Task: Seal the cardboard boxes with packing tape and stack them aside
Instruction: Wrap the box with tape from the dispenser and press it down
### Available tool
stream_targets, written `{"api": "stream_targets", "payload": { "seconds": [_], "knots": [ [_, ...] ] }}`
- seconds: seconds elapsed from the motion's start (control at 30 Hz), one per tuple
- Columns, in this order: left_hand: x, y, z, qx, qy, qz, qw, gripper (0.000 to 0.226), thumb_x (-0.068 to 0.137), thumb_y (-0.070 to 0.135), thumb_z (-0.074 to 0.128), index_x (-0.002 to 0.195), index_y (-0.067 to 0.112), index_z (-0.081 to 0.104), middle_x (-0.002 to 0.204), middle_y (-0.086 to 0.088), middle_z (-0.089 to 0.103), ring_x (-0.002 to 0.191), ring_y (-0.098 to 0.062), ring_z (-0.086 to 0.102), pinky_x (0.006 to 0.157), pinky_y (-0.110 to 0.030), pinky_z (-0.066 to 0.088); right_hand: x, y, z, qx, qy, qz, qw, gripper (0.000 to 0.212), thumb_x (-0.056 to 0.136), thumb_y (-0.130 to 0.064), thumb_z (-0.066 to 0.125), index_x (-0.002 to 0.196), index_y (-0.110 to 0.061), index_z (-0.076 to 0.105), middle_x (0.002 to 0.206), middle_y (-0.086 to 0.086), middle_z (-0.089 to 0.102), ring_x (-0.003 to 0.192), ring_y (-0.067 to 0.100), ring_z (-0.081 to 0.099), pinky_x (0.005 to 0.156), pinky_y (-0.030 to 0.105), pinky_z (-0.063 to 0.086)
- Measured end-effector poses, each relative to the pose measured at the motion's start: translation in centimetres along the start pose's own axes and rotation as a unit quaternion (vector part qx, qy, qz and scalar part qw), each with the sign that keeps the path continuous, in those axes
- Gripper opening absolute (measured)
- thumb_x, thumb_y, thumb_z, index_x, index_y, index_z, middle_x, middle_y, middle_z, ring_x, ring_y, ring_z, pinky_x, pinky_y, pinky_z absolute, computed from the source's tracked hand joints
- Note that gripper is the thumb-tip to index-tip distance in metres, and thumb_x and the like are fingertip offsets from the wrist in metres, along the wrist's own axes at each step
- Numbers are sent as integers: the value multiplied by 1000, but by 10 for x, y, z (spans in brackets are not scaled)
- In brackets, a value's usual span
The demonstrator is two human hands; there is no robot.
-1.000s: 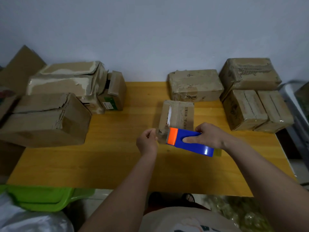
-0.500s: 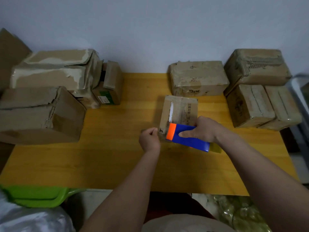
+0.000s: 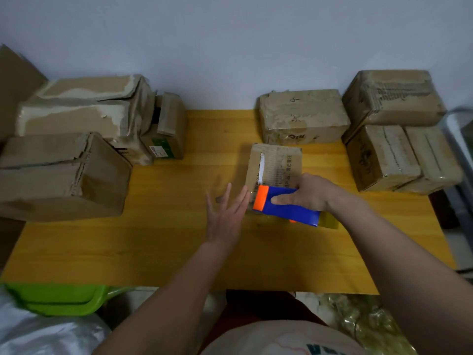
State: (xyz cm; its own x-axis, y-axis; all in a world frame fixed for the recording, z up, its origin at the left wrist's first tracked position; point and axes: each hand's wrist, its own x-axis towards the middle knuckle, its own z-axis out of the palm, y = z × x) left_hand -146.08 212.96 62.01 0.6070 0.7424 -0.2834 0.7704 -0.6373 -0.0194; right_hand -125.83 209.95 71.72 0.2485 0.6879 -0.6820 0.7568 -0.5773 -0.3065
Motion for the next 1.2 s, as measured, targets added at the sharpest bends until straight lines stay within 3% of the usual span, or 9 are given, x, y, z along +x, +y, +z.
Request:
{"api": "stream_targets", "payload": {
  "seconds": [0.1, 0.2, 0.37, 0.63, 0.73, 0.8, 0.97, 1.2],
  "knots": [
    [-5, 2, -3, 41, -8, 11, 999, 82, 97, 13, 41, 152, 27, -18, 159, 10, -26, 147, -28, -21, 108, -72, -7, -9, 1, -7, 24, -33, -14, 999, 47, 81, -60, 61, 100, -17, 59, 95, 4, 65, 88, 21, 62, 82, 34, 52],
    [-7, 3, -6, 31, -21, 0, 999, 80, 97, 10, 39, 152, 29, -16, 159, 12, -24, 147, -29, -19, 109, -72, -3, -18, 12, -13, 58, -51, -29, 997, 28, 85, -47, 64, 79, -23, 51, 80, -1, 60, 73, 14, 57, 63, 24, 45],
    [-10, 7, -10, 25, -29, -6, 999, 78, 99, 13, 38, 153, 28, -16, 159, 12, -25, 147, -31, -18, 111, -70, -2, -29, 51, -28, 52, -63, 21, 996, 50, 75, -55, 71, 94, -9, 64, 89, 11, 72, 82, 25, 68, 76, 35, 54],
    [-11, 21, -19, -41, -26, -40, 998, 82, 95, -1, 40, 153, 21, -13, 160, 7, -23, 146, -27, -23, 116, -57, -8, -19, 68, -27, 79, -55, 9, 995, 39, 78, -50, 71, 78, -12, 60, 77, 7, 67, 71, 20, 63, 62, 28, 49],
    [-10, 40, -22, -44, 34, -4, 998, 75, 87, -9, 15, 152, 12, -14, 160, -6, -22, 141, -23, -29, 116, -44, -16, -18, 73, -31, 85, -56, -6, 995, 37, 79, -49, 70, 75, -13, 60, 71, 3, 65, 65, 16, 61, 56, 25, 44],
    [-8, 57, -25, -40, 11, 70, 997, 79, 77, -7, 3, 151, 11, -16, 159, -7, -23, 137, -20, -32, 115, -37, -19, -16, 76, -32, 91, -60, -13, 994, 36, 79, -48, 70, 76, -13, 60, 70, 2, 66, 64, 15, 62, 55, 24, 44],
    [-6, 68, -18, -22, -16, 85, 996, 78, 77, -3, 2, 150, 10, -19, 159, -8, -24, 136, -17, -33, 113, -35, -21, -10, 82, -31, 102, -73, -19, 992, 36, 78, -47, 72, 80, -13, 60, 74, 4, 67, 67, 17, 64, 58, 25, 47],
    [-8, 67, -18, -2, -7, 83, 996, 79, 89, -10, 24, 150, 12, -21, 157, -5, -28, 140, -19, -32, 112, -32, -22, -11, 104, -36, 79, -88, -32, 992, 35, 78, -47, 72, 76, -14, 60, 72, 1, 64, 67, 15, 60, 58, 24, 44]
  ]
}}
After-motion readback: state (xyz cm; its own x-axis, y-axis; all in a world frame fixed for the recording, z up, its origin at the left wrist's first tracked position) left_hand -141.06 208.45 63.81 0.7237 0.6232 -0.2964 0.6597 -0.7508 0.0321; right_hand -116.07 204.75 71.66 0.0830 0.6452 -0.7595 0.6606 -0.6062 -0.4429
